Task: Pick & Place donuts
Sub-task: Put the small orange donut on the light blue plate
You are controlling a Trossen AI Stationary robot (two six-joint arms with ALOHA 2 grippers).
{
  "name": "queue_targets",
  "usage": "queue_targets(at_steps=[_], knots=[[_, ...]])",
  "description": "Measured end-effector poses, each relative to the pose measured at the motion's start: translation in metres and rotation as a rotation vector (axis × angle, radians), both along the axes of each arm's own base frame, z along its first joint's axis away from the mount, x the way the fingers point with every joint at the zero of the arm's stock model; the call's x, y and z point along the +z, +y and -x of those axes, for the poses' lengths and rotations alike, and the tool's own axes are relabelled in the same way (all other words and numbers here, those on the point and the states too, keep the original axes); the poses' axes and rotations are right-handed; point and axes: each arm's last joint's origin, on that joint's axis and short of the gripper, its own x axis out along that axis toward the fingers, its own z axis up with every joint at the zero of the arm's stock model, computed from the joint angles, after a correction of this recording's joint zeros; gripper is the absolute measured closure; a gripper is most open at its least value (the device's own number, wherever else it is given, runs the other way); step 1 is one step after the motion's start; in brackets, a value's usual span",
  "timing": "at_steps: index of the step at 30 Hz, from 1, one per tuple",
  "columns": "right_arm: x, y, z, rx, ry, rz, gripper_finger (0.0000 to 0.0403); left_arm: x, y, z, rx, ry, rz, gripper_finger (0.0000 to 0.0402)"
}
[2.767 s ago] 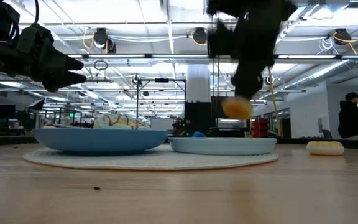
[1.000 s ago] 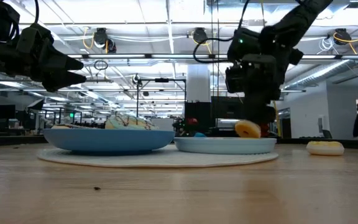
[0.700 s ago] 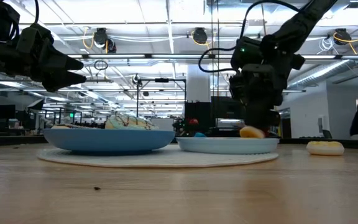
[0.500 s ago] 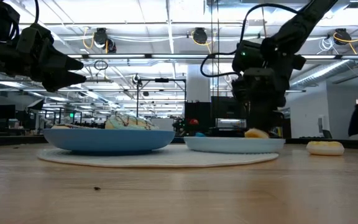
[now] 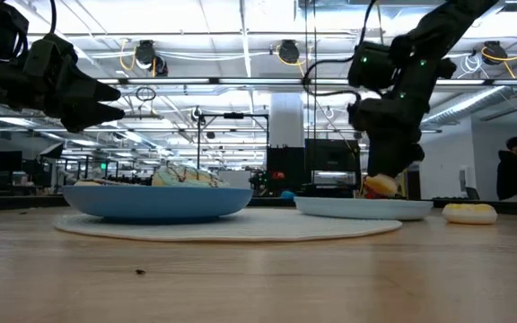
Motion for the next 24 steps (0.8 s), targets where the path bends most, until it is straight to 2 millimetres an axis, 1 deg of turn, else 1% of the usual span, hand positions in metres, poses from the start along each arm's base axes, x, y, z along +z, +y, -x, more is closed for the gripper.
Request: queue_targets(at_steps=[5, 7, 8, 10, 11, 13, 14, 15, 16, 18, 19, 20, 21, 22, 23, 24], knots=[[0.018, 0.0, 0.013, -0.09, 0.037, 0.19, 0.0191, 0.0, 0.0, 0.0, 0.0, 0.0, 0.0, 0.0091], [0.026, 0.005, 0.013, -0.079, -0.006, 0.254, 0.0191, 0.0, 0.0, 0.0, 0.0, 0.0, 0.0, 0.0089], [0.031, 0.011, 0.01, -0.028, -0.048, 0.289, 0.0191, 0.0, 0.0, 0.0, 0.0, 0.0, 0.0, 0.0087], [0.042, 0.028, 0.0, 0.131, -0.175, 0.339, 0.0191, 0.0, 0.0, 0.0, 0.0, 0.0, 0.0, 0.0085], [0.046, 0.038, -0.006, 0.204, -0.287, 0.308, 0.0191, 0.0, 0.0, 0.0, 0.0, 0.0, 0.0, 0.0084], [0.052, 0.055, -0.015, 0.374, -0.545, 0.175, 0.0191, 0.0, 0.0, 0.0, 0.0, 0.0, 0.0, 0.0083], [0.053, 0.061, -0.017, 0.44, -0.632, 0.11, 0.0191, 0.0, 0.0, 0.0, 0.0, 0.0, 0.0, 0.0083], [0.051, 0.062, -0.016, 0.434, -0.636, 0.091, 0.0192, 0.0, 0.0, 0.0, 0.0, 0.0, 0.0, 0.0084], [0.048, 0.059, -0.015, 0.335, -0.559, 0.132, 0.0195, 0.0, 0.0, 0.0, 0.0, 0.0, 0.0, 0.0085], [0.039, 0.049, -0.002, 0.039, -0.241, 0.343, 0.0207, 0.0, 0.0, 0.0, 0.0, 0.0, 0.0, 0.0088], [0.034, 0.045, 0.008, -0.039, -0.078, 0.467, 0.0214, 0.0, 0.0, 0.0, 0.0, 0.0, 0.0, 0.0089], [0.028, 0.043, 0.016, -0.089, 0.021, 0.518, 0.0221, 0.0, 0.0, 0.0, 0.0, -0.001, 0.0, 0.0089], [0.026, 0.043, 0.016, -0.134, -0.004, 0.479, 0.0228, 0.0, 0.0, 0.0, 0.0, -0.001, 0.001, 0.0089], [0.029, 0.045, 0.01, -0.128, -0.115, 0.377, 0.0233, 0.0, 0.0, 0.0, 0.0, 0.0, 0.001, 0.0088], [0.032, 0.047, 0.006, -0.052, -0.223, 0.276, 0.0238, 0.0, 0.0, 0.0, 0.0, 0.0, 0.001, 0.0086], [0.035, 0.05, 0.002, 0.066, -0.334, 0.192, 0.0244, 0.0, 0.0, 0.0, 0.0, 0.0, 0.0, 0.0084]])
